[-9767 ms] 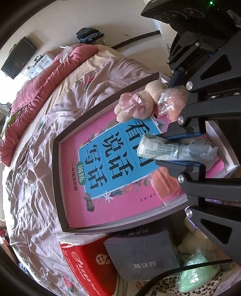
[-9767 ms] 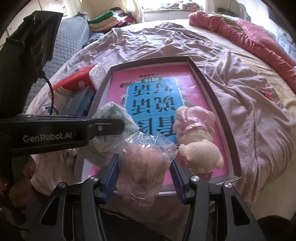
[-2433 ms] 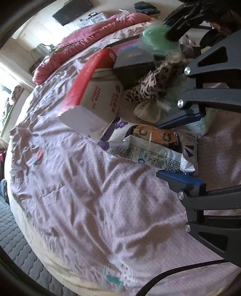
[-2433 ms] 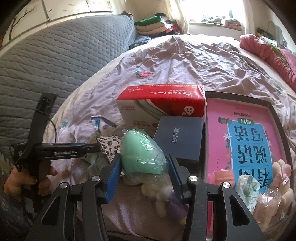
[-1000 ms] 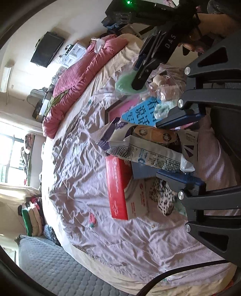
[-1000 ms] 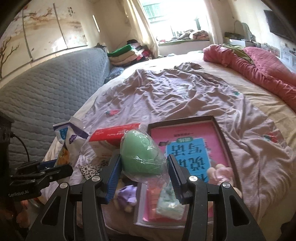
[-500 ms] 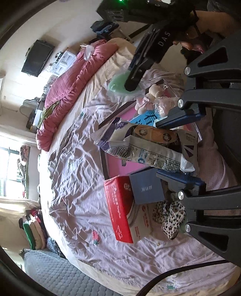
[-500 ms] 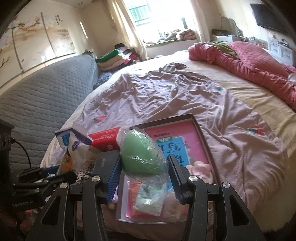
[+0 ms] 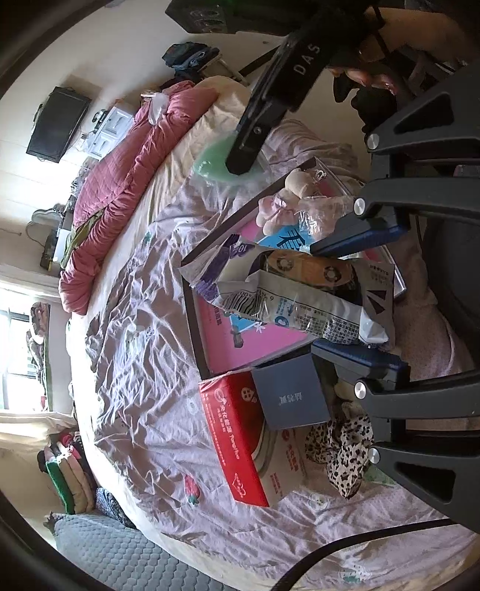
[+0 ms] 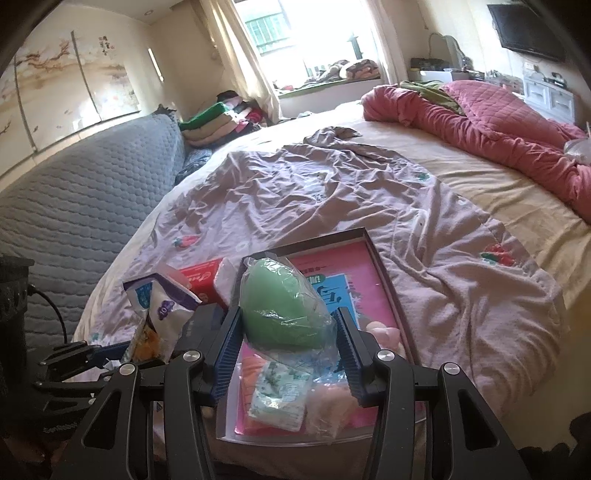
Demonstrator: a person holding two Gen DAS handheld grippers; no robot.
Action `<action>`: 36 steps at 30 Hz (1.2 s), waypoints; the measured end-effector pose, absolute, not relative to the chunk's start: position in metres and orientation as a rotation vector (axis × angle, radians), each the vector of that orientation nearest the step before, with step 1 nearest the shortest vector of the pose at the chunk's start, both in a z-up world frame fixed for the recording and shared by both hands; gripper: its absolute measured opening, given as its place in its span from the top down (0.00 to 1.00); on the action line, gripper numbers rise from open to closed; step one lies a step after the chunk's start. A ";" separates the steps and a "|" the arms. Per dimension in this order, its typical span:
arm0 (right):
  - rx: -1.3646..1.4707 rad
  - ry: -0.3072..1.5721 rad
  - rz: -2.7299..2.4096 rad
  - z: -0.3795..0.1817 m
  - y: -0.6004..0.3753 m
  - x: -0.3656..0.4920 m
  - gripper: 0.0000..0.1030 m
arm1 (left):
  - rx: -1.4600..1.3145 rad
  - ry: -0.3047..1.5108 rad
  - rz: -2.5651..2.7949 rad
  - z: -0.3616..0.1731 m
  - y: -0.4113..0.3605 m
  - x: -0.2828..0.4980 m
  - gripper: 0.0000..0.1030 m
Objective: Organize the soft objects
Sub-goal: 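Carry the snack packet and mint-green bagged item over the pink tray, then lower the snack packet and green bagged item onto the tray and open both tools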
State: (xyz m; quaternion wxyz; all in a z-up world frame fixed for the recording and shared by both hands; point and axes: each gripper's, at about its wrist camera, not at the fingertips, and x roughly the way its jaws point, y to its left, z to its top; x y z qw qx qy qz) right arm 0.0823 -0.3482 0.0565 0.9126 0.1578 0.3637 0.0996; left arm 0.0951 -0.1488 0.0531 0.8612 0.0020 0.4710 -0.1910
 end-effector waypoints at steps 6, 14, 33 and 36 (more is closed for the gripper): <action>0.330 0.756 0.172 0.053 -0.359 0.083 0.50 | 0.010 1.016 -0.412 0.040 -0.157 0.100 0.56; 0.331 0.782 0.142 0.042 -0.369 0.083 0.50 | 0.000 1.071 -0.421 0.019 -0.165 0.107 0.56; 0.312 0.824 0.180 0.023 -0.351 0.101 0.50 | -0.027 1.162 -0.405 -0.022 -0.178 0.129 0.56; 0.306 0.841 0.186 0.017 -0.347 0.106 0.50 | -0.019 1.161 -0.400 -0.025 -0.180 0.129 0.56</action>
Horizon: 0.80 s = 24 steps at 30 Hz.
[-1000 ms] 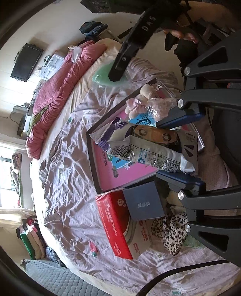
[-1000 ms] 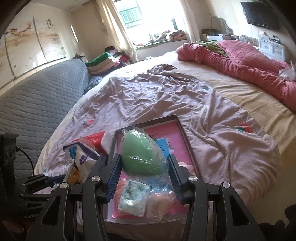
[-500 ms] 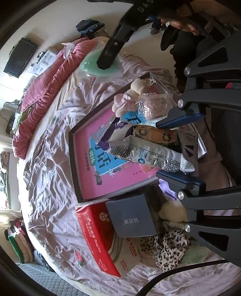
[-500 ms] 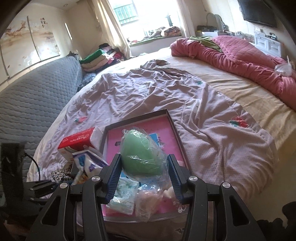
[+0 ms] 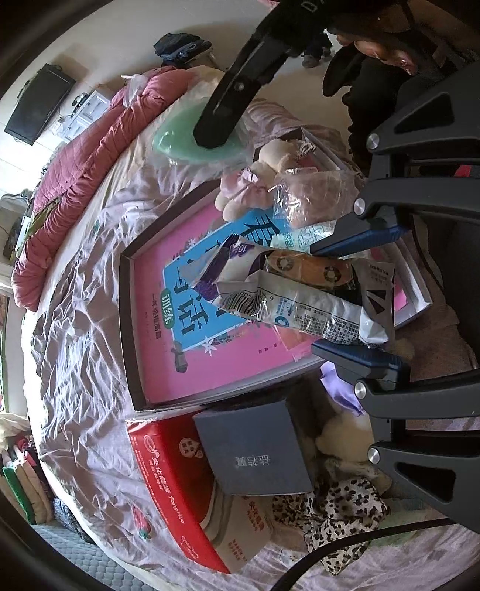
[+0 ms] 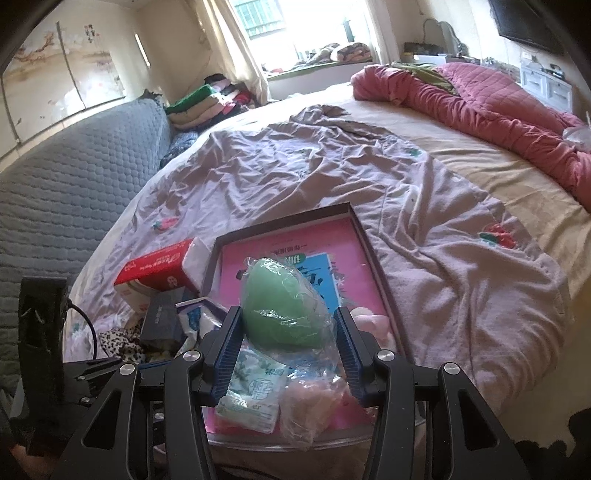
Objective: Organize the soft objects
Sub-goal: 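Lower the snack packet and green bagged item onto the tray and open both tools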
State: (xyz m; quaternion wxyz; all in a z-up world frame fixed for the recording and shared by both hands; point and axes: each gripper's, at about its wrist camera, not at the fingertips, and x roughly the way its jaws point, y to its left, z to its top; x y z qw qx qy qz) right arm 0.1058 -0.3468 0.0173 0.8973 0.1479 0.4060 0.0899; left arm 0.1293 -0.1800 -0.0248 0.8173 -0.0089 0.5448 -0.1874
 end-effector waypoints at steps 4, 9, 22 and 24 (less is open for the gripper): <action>0.303 0.856 0.193 0.012 -0.341 0.113 0.50 | -0.037 1.167 -0.399 -0.028 -0.177 0.131 0.56; 0.295 0.882 0.195 0.001 -0.334 0.122 0.50 | -0.049 1.186 -0.402 -0.035 -0.176 0.135 0.56; 0.284 0.940 0.178 -0.028 -0.326 0.137 0.50 | -0.051 1.199 -0.408 -0.046 -0.177 0.138 0.56; 0.281 0.945 0.171 -0.031 -0.326 0.137 0.50 | -0.045 1.198 -0.408 -0.047 -0.178 0.138 0.57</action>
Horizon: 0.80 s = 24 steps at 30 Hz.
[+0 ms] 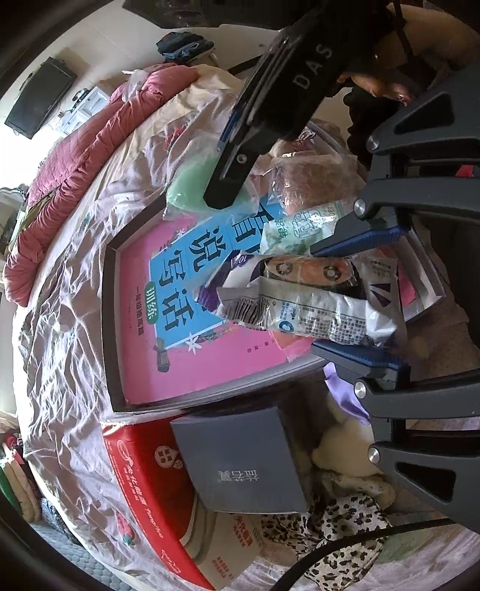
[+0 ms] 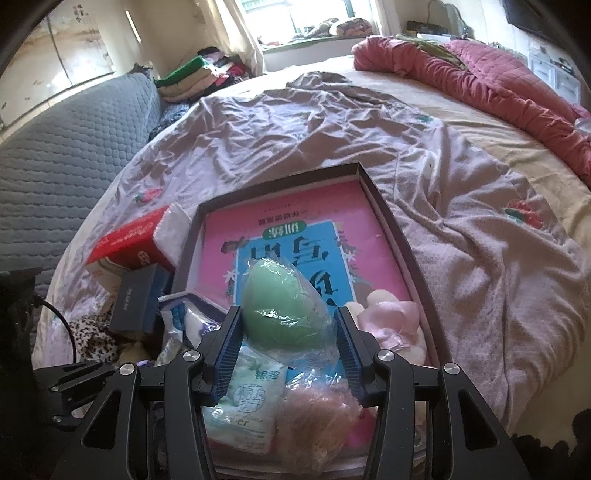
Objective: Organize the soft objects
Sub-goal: 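Lower the snack packet and green bagged item onto the tray and open both tools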
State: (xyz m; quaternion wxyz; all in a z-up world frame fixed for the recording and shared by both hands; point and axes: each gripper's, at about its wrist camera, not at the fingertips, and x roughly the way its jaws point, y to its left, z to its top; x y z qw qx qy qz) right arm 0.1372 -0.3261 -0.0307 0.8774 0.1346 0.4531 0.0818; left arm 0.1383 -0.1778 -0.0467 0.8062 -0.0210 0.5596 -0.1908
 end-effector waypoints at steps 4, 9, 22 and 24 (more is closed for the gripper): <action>0.273 0.957 0.162 -0.037 -0.328 0.139 0.50 | -0.053 1.199 -0.411 -0.048 -0.179 0.139 0.57; 0.292 0.970 0.163 -0.044 -0.328 0.141 0.50 | -0.053 1.205 -0.427 -0.049 -0.182 0.139 0.57; 0.245 1.013 0.135 -0.062 -0.320 0.149 0.50 | -0.063 1.215 -0.423 -0.050 -0.178 0.141 0.57; 0.246 1.011 0.133 -0.062 -0.320 0.149 0.49 | -0.068 1.216 -0.419 -0.050 -0.177 0.142 0.57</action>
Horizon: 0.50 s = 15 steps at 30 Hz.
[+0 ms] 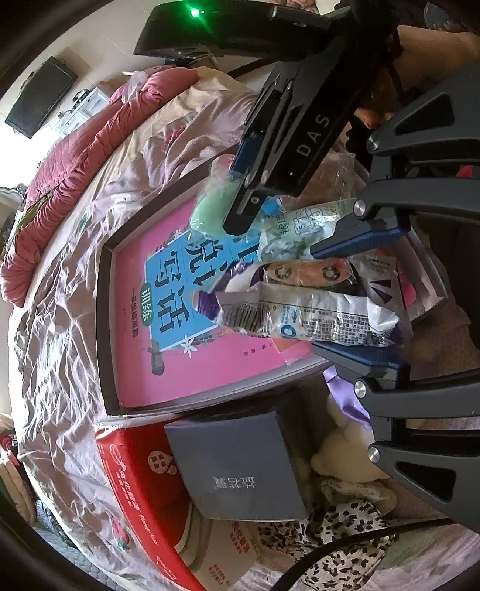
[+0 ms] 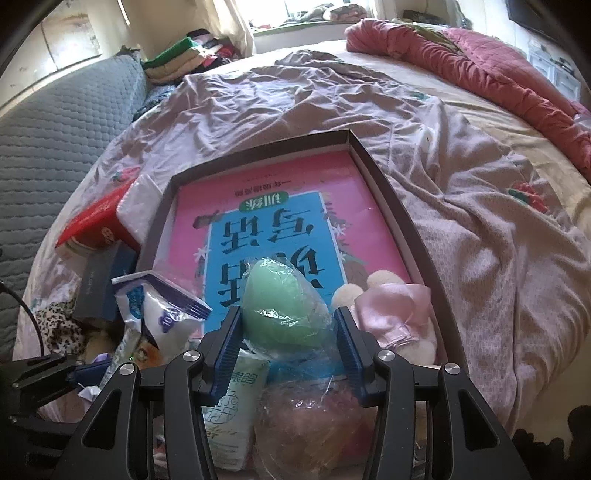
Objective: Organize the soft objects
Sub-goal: 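Lower the snack packet and green bagged item onto the tray and open both tools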
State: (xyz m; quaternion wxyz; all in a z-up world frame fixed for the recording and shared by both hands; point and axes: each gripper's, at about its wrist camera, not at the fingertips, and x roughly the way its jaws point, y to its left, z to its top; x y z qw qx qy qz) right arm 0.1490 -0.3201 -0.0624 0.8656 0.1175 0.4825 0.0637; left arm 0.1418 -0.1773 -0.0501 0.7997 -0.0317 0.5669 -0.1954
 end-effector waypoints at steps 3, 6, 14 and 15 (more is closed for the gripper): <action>0.240 1.017 0.126 -0.065 -0.321 0.150 0.49 | -0.074 1.218 -0.420 -0.051 -0.176 0.142 0.57; 0.245 1.016 0.124 -0.066 -0.321 0.150 0.49 | -0.075 1.217 -0.422 -0.051 -0.177 0.142 0.57; 0.244 1.013 0.128 -0.064 -0.321 0.148 0.49 | -0.090 1.224 -0.422 -0.052 -0.175 0.144 0.57; 0.244 1.014 0.129 -0.064 -0.321 0.148 0.49 | -0.092 1.229 -0.423 -0.053 -0.175 0.144 0.57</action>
